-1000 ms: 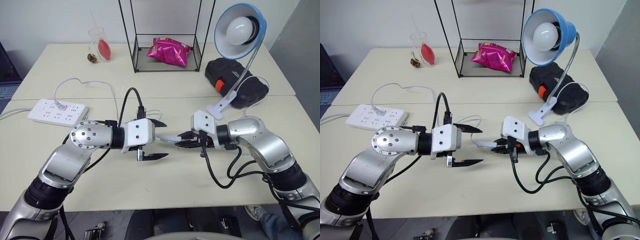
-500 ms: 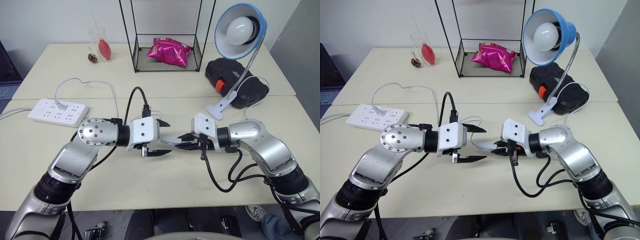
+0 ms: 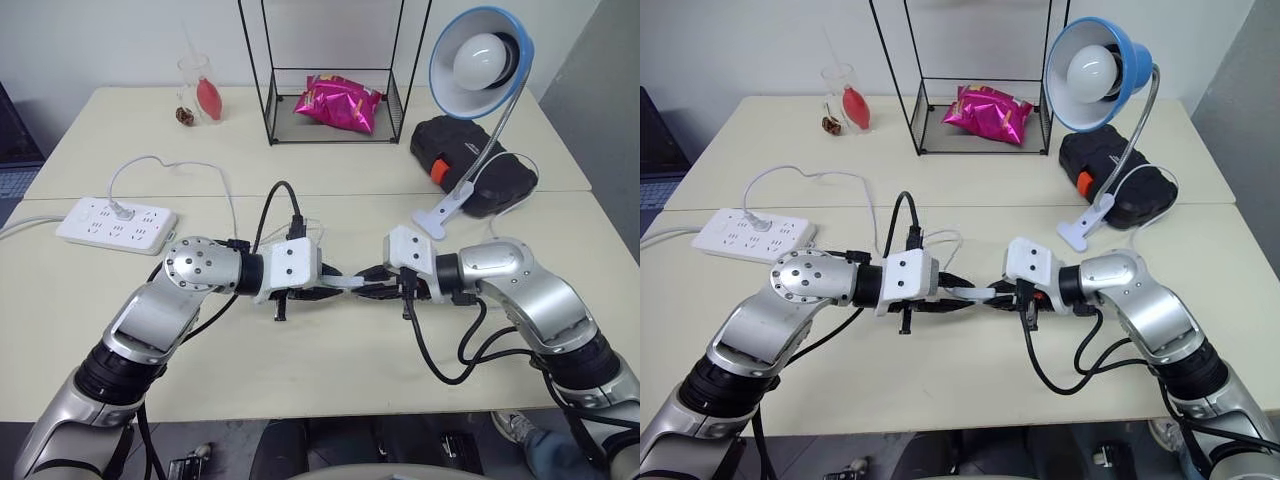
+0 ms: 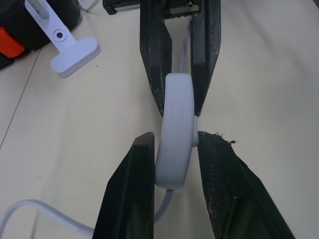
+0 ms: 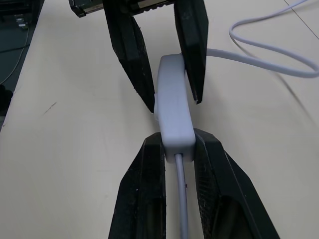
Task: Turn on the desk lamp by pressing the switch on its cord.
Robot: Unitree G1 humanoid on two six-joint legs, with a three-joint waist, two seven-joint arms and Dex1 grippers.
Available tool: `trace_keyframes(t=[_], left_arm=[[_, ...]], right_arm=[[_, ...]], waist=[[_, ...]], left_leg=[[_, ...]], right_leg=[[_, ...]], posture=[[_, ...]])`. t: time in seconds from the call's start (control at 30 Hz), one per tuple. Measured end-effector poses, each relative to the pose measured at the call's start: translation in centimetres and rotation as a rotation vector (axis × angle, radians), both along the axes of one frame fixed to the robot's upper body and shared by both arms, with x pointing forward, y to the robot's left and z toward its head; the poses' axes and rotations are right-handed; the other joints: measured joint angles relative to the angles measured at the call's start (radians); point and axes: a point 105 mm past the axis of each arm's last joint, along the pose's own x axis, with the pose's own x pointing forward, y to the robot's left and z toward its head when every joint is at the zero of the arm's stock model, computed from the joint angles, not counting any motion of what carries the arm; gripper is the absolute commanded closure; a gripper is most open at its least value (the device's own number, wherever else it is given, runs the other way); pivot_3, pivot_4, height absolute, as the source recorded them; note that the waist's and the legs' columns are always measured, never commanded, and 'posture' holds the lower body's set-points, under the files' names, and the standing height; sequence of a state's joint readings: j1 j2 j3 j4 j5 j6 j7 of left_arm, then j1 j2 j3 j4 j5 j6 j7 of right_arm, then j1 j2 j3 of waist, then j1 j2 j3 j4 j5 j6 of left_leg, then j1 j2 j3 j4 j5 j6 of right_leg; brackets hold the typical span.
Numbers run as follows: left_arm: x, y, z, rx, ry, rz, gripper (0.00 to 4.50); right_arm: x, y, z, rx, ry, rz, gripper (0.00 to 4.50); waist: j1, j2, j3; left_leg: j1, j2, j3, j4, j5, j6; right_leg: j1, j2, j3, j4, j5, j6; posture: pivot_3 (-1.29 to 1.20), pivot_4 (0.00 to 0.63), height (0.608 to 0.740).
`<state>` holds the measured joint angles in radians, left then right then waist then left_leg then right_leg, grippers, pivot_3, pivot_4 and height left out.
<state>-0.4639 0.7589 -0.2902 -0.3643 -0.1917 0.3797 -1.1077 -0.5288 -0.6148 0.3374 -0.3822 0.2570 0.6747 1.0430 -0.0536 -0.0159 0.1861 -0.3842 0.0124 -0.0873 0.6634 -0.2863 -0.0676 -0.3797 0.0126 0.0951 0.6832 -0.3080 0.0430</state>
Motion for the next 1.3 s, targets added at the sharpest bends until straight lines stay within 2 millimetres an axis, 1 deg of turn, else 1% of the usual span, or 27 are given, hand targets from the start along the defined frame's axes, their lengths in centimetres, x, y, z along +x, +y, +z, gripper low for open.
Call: trace_keyframes(t=[0.23, 0.67, 0.73, 0.87, 0.9, 0.93, 0.97, 1.0, 1.03, 1.1, 1.13, 1.2, 1.3], left_arm=[[0.0, 0.1, -0.1, 0.005, 0.001, -0.017, 3.94], [0.0, -0.2, -0.1, -0.01, -0.004, -0.022, 3.94], [0.1, -0.2, -0.2, -0.01, -0.005, -0.019, 3.24], [0.7, -0.2, 0.2, -0.036, -0.023, 0.007, 2.49], [0.8, -0.2, 0.2, -0.036, -0.025, 0.007, 2.2], [0.8, -0.1, 0.3, -0.037, -0.028, 0.007, 2.12], [0.9, -0.1, 0.4, -0.038, -0.034, 0.007, 1.83], [0.9, -0.1, 0.5, -0.039, -0.038, 0.007, 1.67], [0.9, -0.1, 0.6, -0.041, -0.043, 0.006, 1.37], [0.9, 0.0, 0.8, -0.04, -0.052, 0.0, 1.02], [0.8, 0.1, 0.9, -0.036, -0.061, -0.009, 0.88], [0.6, 0.3, 1.3, -0.044, -0.067, -0.016, 0.86], [0.1, 0.9, 2.6, -0.079, -0.078, -0.018, 0.86]], right_arm=[[0.0, 0.0, 0.0, -0.001, 0.0, 0.003, 4.09], [0.1, 0.0, 0.2, -0.001, 0.001, 0.0, 4.09], [0.1, 0.0, 0.1, -0.002, 0.003, -0.001, 4.09], [0.0, 0.5, 0.6, 0.041, 0.009, 0.006, 4.09], [-0.1, 0.5, 0.7, 0.047, 0.012, 0.011, 4.09], [-0.1, 0.6, 0.7, 0.051, 0.015, 0.014, 4.09], [-0.2, 0.6, 0.7, 0.054, 0.017, 0.016, 4.09], [-0.2, 0.6, 0.7, 0.054, 0.018, 0.018, 4.09], [-0.2, 0.6, 0.7, 0.055, 0.018, 0.019, 4.09], [-0.2, 0.6, 0.7, 0.055, 0.018, 0.02, 4.09], [-0.2, 0.6, 0.8, 0.055, 0.017, 0.02, 4.09], [-0.2, 0.7, 0.8, 0.056, 0.013, 0.022, 4.09], [-0.1, 0.9, 1.0, 0.058, 0.0, 0.031, 4.09]], waist=[[0.0, 0.0, 0.0], [0.0, 0.0, 0.0], [0.0, 0.0, 0.0], [0.0, 0.0, 0.0], [0.0, 0.0, 0.0], [0.0, 0.0, 0.0], [0.0, 0.0, 0.0], [0.0, 0.0, 0.0], [0.0, 0.0, 0.0], [0.0, 0.0, 0.0], [0.0, 0.0, 0.0], [0.0, 0.0, 0.0], [-0.002, 0.0, 0.0]], left_leg=[[0.0, 0.0, 0.0, 0.0, 0.0, 0.0], [0.0, 0.0, 0.0, 0.0, 0.0, 0.0], [0.0, 0.0, 0.0, 0.0, 0.0, 0.0], [0.0, 0.0, 0.0, 0.0, 0.0, 0.0], [0.0, 0.0, 0.0, 0.0, 0.0, 0.0], [0.0, 0.0, 0.0, 0.0, 0.0, 0.0], [0.0, 0.0, 0.0, 0.0, 0.0, 0.0], [0.0, 0.0, 0.0, 0.0, 0.0, 0.0], [0.0, 0.0, 0.0, 0.0, 0.0, 0.0], [0.0, 0.0, 0.0, 0.0, 0.0, 0.0], [0.0, 0.0, 0.0, 0.0, 0.0, 0.0], [0.0, 0.0, 0.0, 0.0, 0.0, 0.0], [0.0, 0.001, 0.0, 0.0, 0.0, 0.0]], right_leg=[[0.0, 0.0, 0.0, 0.0, 0.0, 0.0], [0.0, 0.0, 0.0, 0.0, 0.0, 0.0], [0.0, 0.0, 0.0, 0.0, 0.0, 0.0], [0.0, 0.0, 0.0, 0.001, 0.0, 0.0], [0.0, 0.0, 0.0, 0.001, 0.0, 0.0], [0.0, 0.0, 0.0, 0.001, 0.0, 0.0], [0.0, 0.0, 0.0, 0.001, 0.0, 0.0], [0.0, 0.0, 0.0, 0.001, 0.0, 0.0], [0.0, 0.0, 0.0, 0.0, 0.0, 0.0], [0.0, 0.0, 0.0, 0.001, 0.0, 0.0], [0.0, 0.0, 0.0, 0.001, 0.0, 0.0], [0.0, 0.0, 0.0, 0.001, 0.0, 0.0], [0.0, 0.0, 0.0, 0.001, 0.0, 0.0]], posture=[[0.0, 0.15, 0.74], [0.0, 0.15, 0.74], [0.0, 0.15, 0.74], [0.0, 0.15, 0.74], [0.0, 0.15, 0.74], [0.0, 0.15, 0.74], [0.0, 0.15, 0.74], [0.0, 0.15, 0.74], [0.0, 0.15, 0.74], [0.0, 0.15, 0.74], [0.0, 0.15, 0.74], [0.0, 0.15, 0.74], [0.0, 0.15, 0.74]])
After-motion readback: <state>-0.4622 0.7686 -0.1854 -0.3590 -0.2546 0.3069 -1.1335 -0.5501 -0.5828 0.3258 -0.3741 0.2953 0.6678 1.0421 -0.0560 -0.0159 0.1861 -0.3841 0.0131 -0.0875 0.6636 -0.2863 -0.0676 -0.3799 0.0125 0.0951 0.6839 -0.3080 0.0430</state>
